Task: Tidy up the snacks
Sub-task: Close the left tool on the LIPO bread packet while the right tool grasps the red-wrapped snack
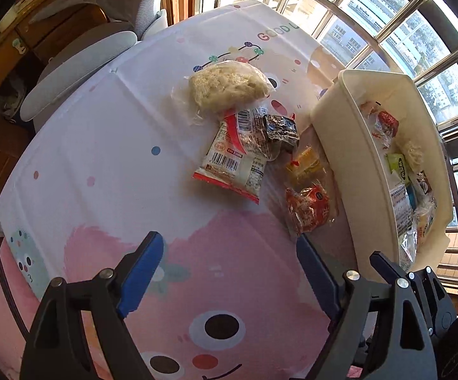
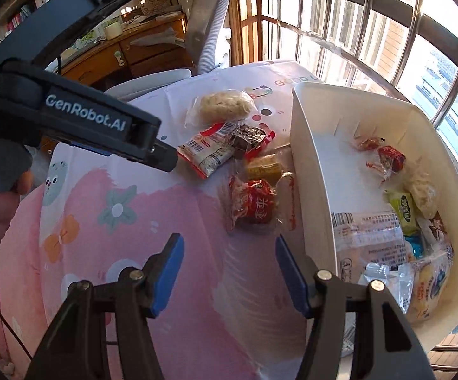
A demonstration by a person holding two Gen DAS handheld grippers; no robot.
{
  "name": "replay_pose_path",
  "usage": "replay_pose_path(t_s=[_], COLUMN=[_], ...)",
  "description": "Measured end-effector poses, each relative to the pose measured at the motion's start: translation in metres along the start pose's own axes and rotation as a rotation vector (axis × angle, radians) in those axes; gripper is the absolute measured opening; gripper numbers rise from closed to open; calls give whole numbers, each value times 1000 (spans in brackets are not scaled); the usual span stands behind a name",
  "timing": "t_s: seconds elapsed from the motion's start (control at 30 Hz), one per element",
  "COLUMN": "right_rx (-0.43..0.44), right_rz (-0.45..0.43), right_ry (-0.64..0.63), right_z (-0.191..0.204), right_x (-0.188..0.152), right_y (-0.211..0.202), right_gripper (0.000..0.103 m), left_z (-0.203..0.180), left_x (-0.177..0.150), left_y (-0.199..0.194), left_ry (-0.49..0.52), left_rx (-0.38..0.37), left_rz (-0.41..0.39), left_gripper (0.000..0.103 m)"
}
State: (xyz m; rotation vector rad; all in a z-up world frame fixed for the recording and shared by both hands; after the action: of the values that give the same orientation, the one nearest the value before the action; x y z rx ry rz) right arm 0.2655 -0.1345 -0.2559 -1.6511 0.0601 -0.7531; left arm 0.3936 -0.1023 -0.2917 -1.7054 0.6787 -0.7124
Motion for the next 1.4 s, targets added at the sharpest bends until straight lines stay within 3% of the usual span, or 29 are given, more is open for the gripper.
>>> replay_pose_path(t_s=[0.4, 0.7, 1.17, 1.4], right_rx=[-144, -232, -341, -358], right_rz=[-75, -42, -66, -84], right_ry=[105, 149, 94, 74], right_z=[0, -2, -6, 2], right_x=[15, 14, 21, 16], right_y=[49, 80, 95, 94], right_gripper=[60, 61, 65, 65], left_z=[10, 7, -8, -21], left_x=[38, 48, 76, 80], left_y=[59, 90, 111, 113], left_ry=[8, 47, 64, 115], left_rx=[-8, 10, 46, 72], left_rz=[33, 67, 34, 20], left_gripper=[88, 88, 88, 76])
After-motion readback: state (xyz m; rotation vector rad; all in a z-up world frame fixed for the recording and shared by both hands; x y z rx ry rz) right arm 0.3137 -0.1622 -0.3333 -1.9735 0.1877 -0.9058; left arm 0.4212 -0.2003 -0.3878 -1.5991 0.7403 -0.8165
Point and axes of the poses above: each gripper's, at about its wrist camera, not at the fingertips, and y roughly the way its jaws point, z to its left, x to its top, the point moved 8 cm from there along y, roughly the way its jaws point, and after that the axes turned 4 degrees about -x, right-handed, at the moved point
